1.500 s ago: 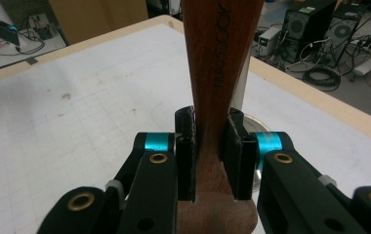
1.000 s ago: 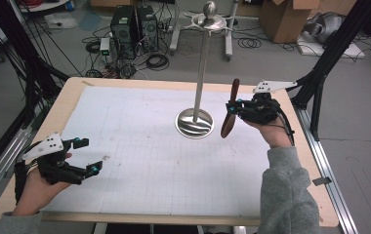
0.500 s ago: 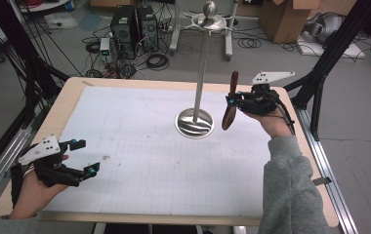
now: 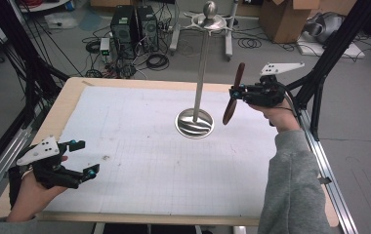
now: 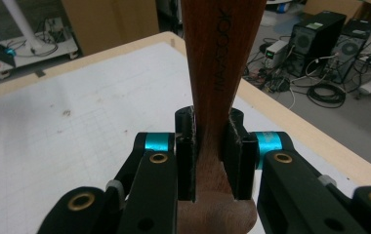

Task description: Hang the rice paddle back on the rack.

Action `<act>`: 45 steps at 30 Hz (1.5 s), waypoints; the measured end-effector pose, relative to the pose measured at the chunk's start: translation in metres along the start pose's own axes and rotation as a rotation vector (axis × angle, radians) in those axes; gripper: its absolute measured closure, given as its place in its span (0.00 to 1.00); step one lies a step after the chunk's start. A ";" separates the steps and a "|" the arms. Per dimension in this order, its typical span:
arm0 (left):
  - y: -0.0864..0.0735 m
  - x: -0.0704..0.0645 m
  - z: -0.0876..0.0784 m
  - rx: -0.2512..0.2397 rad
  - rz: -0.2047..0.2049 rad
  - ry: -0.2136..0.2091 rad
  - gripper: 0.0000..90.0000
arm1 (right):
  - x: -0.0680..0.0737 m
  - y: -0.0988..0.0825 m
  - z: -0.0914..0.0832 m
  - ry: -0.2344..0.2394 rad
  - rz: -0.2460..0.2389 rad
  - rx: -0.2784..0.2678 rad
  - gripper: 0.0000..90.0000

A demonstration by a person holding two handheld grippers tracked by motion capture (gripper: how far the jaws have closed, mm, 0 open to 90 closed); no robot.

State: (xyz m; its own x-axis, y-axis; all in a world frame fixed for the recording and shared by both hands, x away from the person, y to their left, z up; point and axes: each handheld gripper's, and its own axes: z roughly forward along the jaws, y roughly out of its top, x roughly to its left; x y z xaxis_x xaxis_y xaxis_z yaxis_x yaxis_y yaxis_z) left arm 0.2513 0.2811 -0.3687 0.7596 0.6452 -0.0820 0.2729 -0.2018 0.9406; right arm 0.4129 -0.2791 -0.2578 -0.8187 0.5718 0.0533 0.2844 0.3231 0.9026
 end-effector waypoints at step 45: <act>-0.006 -0.001 -0.006 -0.007 0.006 0.041 0.02 | 0.008 0.059 -0.011 -0.076 -0.039 -0.066 0.86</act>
State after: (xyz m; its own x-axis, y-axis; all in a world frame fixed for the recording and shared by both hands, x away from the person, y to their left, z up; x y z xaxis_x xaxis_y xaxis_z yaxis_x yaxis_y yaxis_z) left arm 0.2453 0.2858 -0.3722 0.7365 0.6735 -0.0633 0.2642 -0.2003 0.9434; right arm 0.4180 -0.2638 -0.1997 -0.7877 0.6159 -0.0128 0.2171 0.2971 0.9298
